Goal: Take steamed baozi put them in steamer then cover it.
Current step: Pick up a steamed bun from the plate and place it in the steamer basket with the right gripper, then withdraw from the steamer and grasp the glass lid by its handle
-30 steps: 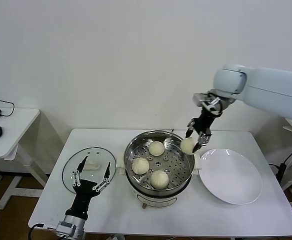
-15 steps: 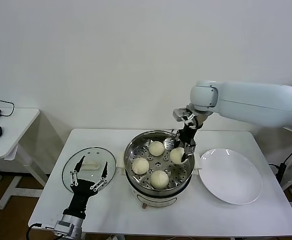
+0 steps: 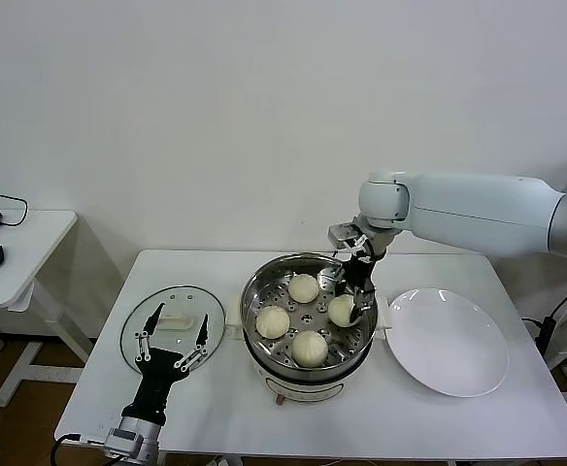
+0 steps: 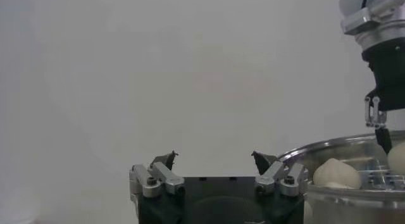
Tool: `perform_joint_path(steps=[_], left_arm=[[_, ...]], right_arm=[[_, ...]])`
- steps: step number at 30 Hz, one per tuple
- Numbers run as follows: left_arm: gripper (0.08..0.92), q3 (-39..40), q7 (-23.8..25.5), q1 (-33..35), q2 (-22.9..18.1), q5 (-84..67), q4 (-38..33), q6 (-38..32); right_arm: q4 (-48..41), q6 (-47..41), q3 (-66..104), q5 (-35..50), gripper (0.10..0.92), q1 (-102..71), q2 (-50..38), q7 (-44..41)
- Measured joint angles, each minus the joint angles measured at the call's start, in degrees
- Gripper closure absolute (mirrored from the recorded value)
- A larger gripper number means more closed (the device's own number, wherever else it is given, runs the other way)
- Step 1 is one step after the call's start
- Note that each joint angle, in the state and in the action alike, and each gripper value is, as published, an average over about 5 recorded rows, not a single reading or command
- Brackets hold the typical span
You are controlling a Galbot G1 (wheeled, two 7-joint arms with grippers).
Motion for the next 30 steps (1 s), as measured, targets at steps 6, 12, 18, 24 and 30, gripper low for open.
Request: perform_joint_path(steps=[6,12,18,24,30], left_arm=[[0.177,-0.1,0.0,0.0,0.1,-0.1,0.0,-0.1],[0.177,0.0,0.0,0.0,0.1,-0.1,0.1,-0.1],[0.177,0.0,0.0,0.0,0.0,-0.1,0.1,-0.1],[0.177,0.3,-0.1,0.1,-0.1,0.1,-0.2,-0.1],[0.177,0.5,-0.1,0.1,0.0,0.6,-0.8,0.1]], right_arm=[[-0.1,0.3,0.1,-0.7,0.363,-0.5,0.1,-0.1],[-0.3,0.7,0.6,-1.6,0.263,-1.0,0.2,-0.2],[-0.5,1.2,1.9,-2.7,0.204,-1.8,-0.2,-0.4],[-0.4,2.0,5.2,-3.5,0.203,-2.8,-1.6,-0.8],[0.8,3.4,14.2,-1.7,0.203,-4.9,-5.4,1.2]])
